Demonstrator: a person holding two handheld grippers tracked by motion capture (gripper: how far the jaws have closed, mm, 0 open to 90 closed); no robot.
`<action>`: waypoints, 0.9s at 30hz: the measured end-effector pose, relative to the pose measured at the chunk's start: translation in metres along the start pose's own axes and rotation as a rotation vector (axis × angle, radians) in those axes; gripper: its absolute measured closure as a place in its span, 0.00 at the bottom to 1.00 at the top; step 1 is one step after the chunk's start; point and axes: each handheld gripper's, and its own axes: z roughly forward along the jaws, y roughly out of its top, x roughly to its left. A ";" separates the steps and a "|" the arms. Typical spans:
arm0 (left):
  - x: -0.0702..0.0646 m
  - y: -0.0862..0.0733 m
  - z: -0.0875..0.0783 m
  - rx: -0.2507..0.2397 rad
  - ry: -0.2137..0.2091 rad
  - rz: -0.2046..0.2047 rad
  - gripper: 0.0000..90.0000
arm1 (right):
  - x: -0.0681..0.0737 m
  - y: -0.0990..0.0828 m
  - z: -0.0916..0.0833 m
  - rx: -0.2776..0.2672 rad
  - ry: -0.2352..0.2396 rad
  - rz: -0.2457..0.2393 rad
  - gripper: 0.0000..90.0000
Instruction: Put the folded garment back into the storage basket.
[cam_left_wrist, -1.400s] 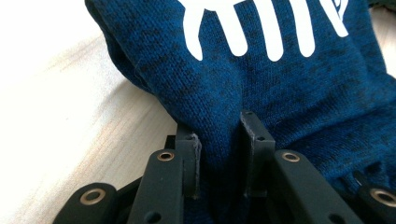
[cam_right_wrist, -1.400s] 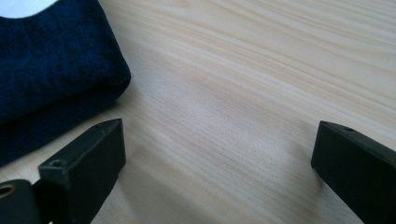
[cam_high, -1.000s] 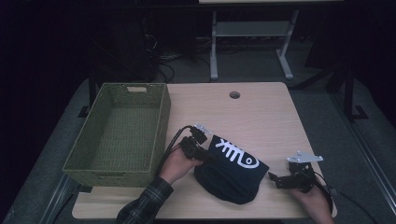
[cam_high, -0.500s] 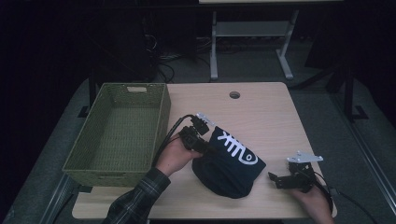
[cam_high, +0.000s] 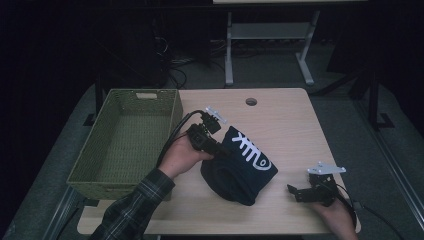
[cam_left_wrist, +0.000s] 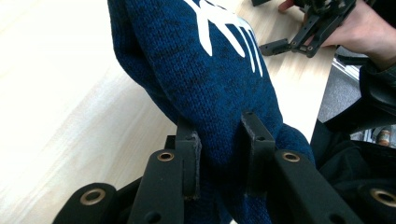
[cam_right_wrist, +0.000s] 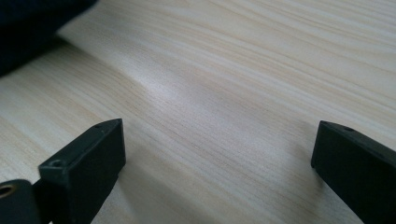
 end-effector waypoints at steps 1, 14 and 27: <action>0.000 0.001 -0.003 -0.004 -0.006 -0.001 0.81 | 0.000 0.000 0.000 0.000 0.000 0.000 0.03; -0.001 0.012 -0.035 0.003 -0.013 0.016 0.81 | 0.000 0.000 0.000 0.000 0.000 0.000 0.03; 0.002 0.014 -0.069 -0.010 0.006 0.003 0.81 | 0.000 0.000 0.000 0.000 0.000 -0.001 0.03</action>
